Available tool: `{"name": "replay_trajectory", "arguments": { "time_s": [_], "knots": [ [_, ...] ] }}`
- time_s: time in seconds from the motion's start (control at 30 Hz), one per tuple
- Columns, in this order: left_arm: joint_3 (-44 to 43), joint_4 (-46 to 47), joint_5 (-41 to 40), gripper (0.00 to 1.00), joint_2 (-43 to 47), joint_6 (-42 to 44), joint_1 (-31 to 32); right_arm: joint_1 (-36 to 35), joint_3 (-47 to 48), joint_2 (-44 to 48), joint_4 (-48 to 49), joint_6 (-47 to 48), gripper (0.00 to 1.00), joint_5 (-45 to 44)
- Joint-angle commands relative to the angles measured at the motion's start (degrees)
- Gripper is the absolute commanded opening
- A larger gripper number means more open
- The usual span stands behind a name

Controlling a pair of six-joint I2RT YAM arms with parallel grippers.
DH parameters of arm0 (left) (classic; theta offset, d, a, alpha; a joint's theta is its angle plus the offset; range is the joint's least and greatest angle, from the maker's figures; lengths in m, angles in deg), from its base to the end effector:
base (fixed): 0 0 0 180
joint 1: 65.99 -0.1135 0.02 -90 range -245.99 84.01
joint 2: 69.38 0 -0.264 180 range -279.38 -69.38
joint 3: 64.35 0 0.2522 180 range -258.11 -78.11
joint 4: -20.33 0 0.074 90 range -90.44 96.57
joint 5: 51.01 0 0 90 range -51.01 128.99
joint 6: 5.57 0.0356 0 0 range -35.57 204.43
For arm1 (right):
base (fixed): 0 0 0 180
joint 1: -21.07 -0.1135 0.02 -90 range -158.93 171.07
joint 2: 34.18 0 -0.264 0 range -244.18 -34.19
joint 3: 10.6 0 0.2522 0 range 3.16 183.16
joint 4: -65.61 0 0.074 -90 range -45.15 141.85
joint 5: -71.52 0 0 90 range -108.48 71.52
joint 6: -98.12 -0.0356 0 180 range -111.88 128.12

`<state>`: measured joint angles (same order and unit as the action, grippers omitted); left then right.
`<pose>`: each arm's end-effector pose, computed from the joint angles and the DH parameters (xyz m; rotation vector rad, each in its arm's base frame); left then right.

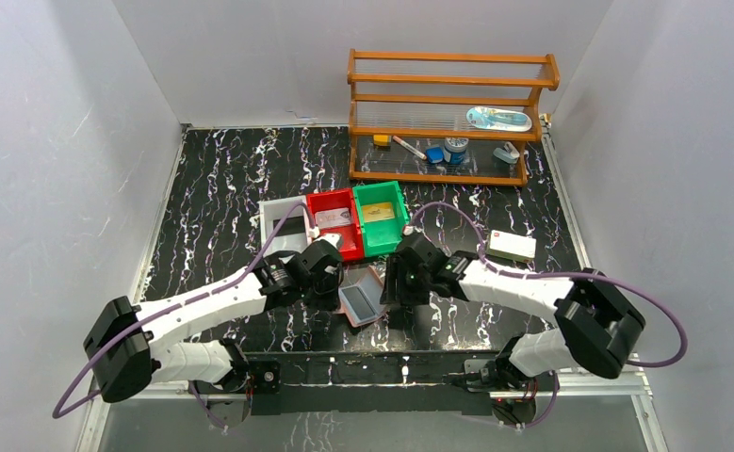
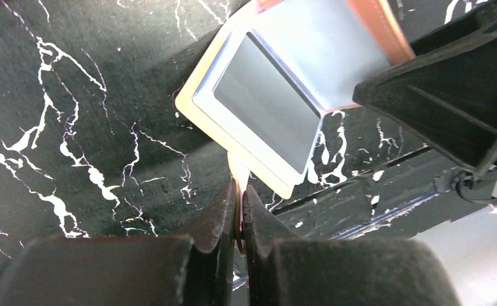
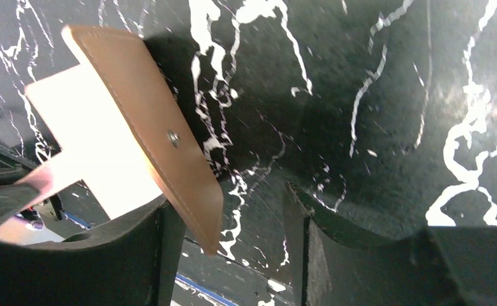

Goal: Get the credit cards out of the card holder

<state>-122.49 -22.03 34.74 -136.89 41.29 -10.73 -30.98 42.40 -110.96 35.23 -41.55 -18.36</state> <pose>0.1365 -0.1922 0.2304 0.2396 2.5722 -0.6158 0.1565 0.2008 0.1800 -0.0563 2.6685 0.6712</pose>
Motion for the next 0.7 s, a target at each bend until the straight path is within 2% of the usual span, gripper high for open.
{"name": "replay_trajectory", "arguments": {
  "time_s": [0.0,0.1,0.27,0.33,0.5,0.6,0.67],
  "knots": [
    [1.9,-2.6,-0.8,0.0,-1.0,-1.4,0.2,0.7,8.0,-4.0,-0.1,7.4,0.65,0.6],
    [2.9,-2.7,-1.6,0.0,-0.1,-1.3,0.3,1.1,10.1,-7.1,0.5,10.0,0.63,2.9],
    [3.0,-4.8,-3.9,0.0,0.3,-1.0,0.3,1.2,8.0,-7.3,2.6,7.7,0.39,3.3],
    [2.9,-6.3,-5.8,0.0,1.0,-2.1,0.2,1.2,4.8,-5.3,4.0,4.2,0.34,3.0],
    [3.5,-5.1,-7.8,0.0,5.2,-1.4,0.3,1.1,-6.6,-0.4,10.8,-8.9,0.33,5.1],
    [3.2,-4.9,-7.6,0.0,3.4,0.3,0.2,0.8,-12.3,1.9,13.8,-13.5,0.34,5.4],
    [2.8,-5.2,-7.7,0.0,1.2,0.7,0.1,0.8,-13.3,3.9,13.8,-13.8,0.39,4.3]
  ]
}}
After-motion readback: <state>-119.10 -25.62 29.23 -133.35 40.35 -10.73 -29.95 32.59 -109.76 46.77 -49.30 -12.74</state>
